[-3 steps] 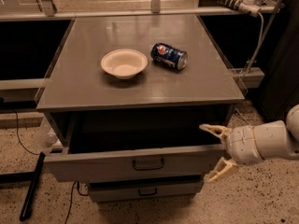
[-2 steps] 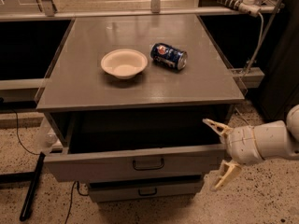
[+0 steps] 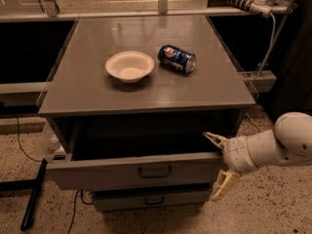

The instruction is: Open top drawer

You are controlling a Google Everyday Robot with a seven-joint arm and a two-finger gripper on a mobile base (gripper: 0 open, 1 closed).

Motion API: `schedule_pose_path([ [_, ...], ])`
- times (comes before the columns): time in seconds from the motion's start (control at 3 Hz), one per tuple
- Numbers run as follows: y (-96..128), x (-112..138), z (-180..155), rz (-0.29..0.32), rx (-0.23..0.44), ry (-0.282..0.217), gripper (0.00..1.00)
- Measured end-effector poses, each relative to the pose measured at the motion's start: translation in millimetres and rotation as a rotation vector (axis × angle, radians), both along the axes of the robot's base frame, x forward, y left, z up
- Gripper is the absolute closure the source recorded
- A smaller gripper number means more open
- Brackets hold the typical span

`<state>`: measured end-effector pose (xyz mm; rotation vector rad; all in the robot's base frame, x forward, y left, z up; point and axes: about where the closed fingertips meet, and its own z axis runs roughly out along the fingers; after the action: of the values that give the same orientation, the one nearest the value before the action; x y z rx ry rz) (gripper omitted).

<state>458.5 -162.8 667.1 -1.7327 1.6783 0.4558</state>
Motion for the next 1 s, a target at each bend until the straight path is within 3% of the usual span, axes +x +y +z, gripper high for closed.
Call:
schedule_pose_path([
  [0.33, 0.7, 0.3, -1.0, 0.002, 0.000, 0.002, 0.00],
  [1.0, 0.7, 0.3, -1.0, 0.002, 0.000, 0.002, 0.42],
])
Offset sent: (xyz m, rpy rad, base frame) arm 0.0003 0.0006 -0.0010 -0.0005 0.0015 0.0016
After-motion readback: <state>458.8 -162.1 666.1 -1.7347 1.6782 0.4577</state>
